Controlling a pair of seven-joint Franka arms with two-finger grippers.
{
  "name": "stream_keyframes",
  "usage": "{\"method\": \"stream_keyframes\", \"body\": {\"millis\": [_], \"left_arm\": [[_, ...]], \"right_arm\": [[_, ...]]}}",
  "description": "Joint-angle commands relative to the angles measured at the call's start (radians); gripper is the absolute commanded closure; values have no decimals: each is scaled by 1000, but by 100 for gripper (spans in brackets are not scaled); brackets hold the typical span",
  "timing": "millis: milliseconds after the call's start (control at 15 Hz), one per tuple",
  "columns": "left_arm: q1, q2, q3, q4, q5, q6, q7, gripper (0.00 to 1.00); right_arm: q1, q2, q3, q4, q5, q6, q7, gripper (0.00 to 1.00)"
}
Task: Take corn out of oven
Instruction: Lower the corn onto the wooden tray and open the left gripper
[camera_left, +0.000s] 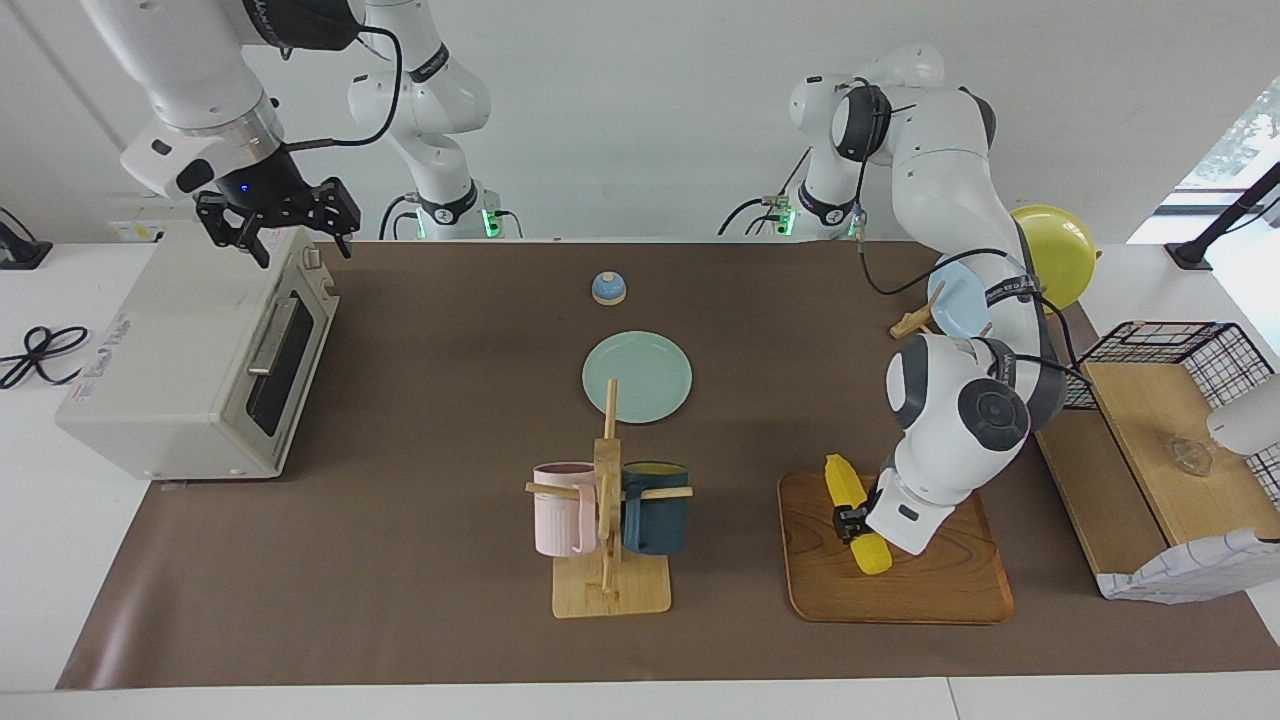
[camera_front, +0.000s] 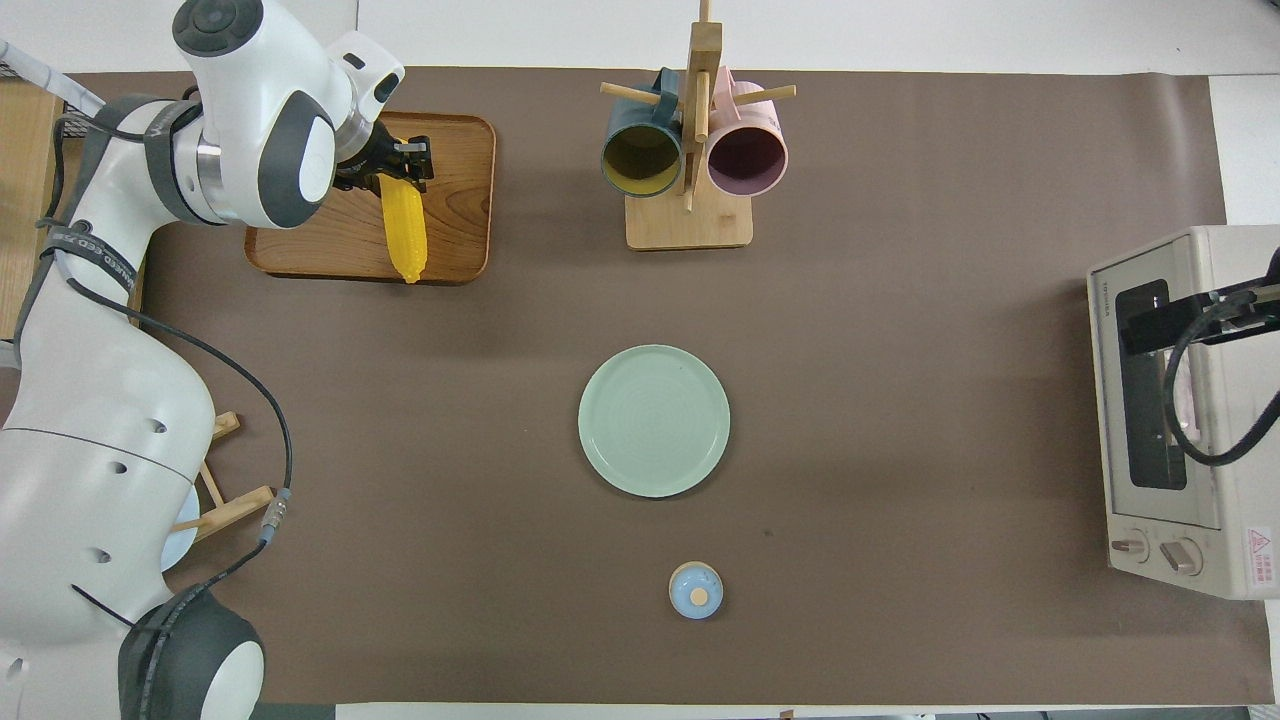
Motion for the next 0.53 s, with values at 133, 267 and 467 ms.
{"method": "stream_keyframes", "body": {"millis": [133,267,467], "left_arm": [[-7,-4,3,-21,61,67,49,100],[-6,-7,3,-34,64,73,49,100],[-6,-10,3,-36,56,66,48,0]], "right_arm": [[3,36,1,40,-3,-40,21,0],[9,42,-11,41,-2,-44,38,0],[30,36,-23,40,-3,-48,40,0]]}}
